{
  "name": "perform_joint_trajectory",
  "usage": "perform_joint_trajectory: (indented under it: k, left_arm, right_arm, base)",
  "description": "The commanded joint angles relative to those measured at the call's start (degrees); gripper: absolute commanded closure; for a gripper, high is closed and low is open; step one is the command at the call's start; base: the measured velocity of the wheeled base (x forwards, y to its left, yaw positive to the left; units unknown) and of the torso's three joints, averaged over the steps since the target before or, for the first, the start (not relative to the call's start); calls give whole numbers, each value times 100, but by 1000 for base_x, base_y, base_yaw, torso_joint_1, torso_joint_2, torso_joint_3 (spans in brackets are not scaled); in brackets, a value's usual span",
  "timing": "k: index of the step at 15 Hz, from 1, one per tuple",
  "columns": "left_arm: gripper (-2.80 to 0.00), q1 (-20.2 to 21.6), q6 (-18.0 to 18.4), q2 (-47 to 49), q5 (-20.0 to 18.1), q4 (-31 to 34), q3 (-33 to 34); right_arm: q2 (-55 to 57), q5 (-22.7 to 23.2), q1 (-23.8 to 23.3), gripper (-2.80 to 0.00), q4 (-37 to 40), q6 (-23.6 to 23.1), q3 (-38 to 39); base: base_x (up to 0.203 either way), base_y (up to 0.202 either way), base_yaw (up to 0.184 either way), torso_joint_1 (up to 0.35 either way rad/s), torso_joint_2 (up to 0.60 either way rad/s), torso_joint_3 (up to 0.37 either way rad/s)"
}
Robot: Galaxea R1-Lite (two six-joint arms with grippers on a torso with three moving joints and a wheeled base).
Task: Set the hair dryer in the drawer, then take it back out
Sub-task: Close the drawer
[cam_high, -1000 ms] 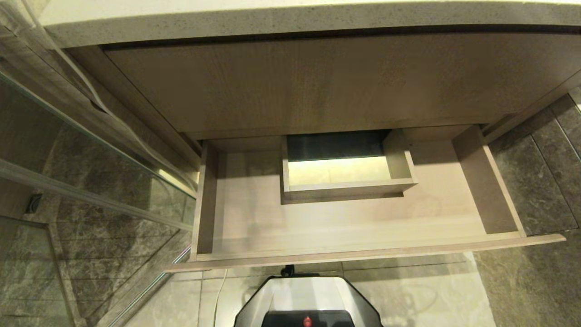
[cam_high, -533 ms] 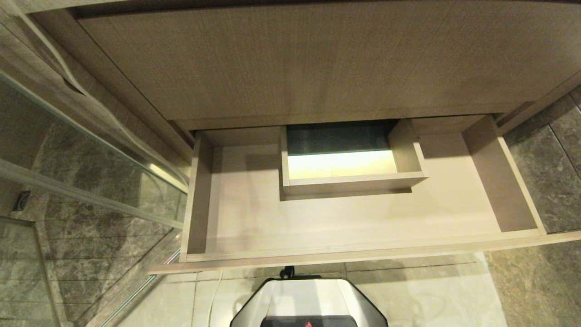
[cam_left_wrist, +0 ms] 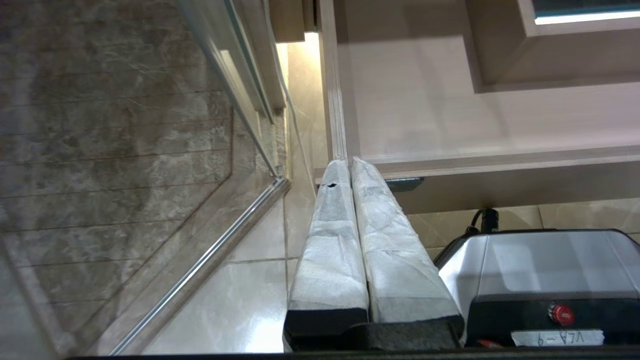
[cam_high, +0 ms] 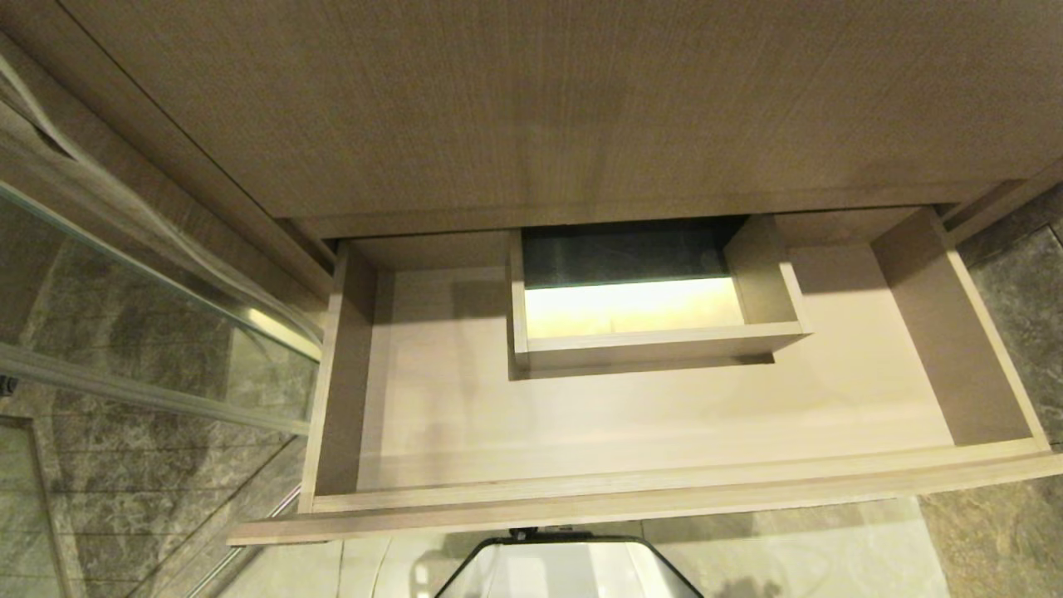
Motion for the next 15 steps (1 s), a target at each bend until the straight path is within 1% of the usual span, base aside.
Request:
perform_joint_trajectory:
  k: [1, 3, 6, 8, 10, 11, 13, 15]
  left_arm:
    - [0, -2, 0, 0, 2, 4, 10]
    - [0, -2, -2, 0, 2, 4, 5]
    - [0, -2, -2, 0, 2, 4, 11]
    - [0, -2, -2, 0, 2, 4, 6]
    - [0, -2, -2, 0, 2, 4, 11]
    - [0, -2, 0, 0, 2, 4, 3]
    - [0, -2, -2, 0, 2, 4, 11]
    - [0, -2, -1, 0, 2, 4, 4]
  right_arm:
    - [150, 9, 48, 0, 16, -22, 81]
    - [183, 39, 61, 0, -21, -34, 242]
    - [318, 45, 61, 0, 168, -70, 288]
    - [663, 30, 61, 0, 453, -85, 222]
    - [1112, -33, 24, 0, 942, -111, 168]
    - [1369, -164, -26, 0, 1089, -115, 103]
    - [1987, -754, -119, 0, 1221, -114, -42]
    - [2581, -1115, -210, 0, 1263, -116, -188]
  base:
    - [0, 0, 0, -2, 374, 342]
    - [0, 0, 0, -52, 362, 354]
    - [0, 0, 0, 1, 312, 272]
    - [0, 0, 0, 71, 129, 200]
    - [0, 0, 0, 82, 93, 163]
    - [0, 0, 0, 51, 60, 114]
    - [0, 0, 0, 66, 40, 50]
    - [0, 0, 0, 33, 30, 37]
